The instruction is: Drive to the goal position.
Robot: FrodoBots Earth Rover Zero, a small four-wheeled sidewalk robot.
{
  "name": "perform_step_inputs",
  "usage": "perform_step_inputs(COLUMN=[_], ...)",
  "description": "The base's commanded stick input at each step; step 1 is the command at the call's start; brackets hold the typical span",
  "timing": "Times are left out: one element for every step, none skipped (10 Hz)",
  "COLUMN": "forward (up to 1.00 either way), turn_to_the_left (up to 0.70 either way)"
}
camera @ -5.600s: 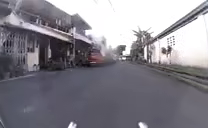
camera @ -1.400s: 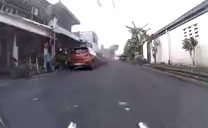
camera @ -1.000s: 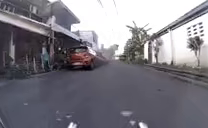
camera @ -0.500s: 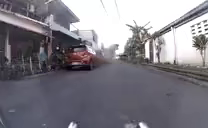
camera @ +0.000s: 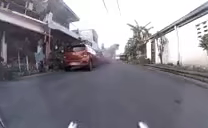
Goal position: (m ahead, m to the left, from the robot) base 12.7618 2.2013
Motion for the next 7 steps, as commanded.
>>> perform_step_inputs(forward=[0.7,0.7,0.7,0.7,0.7,0.7,0.7], turn_to_the_left=[0.0,0.0,0.0,0.0,0.0,0.0,0.0])
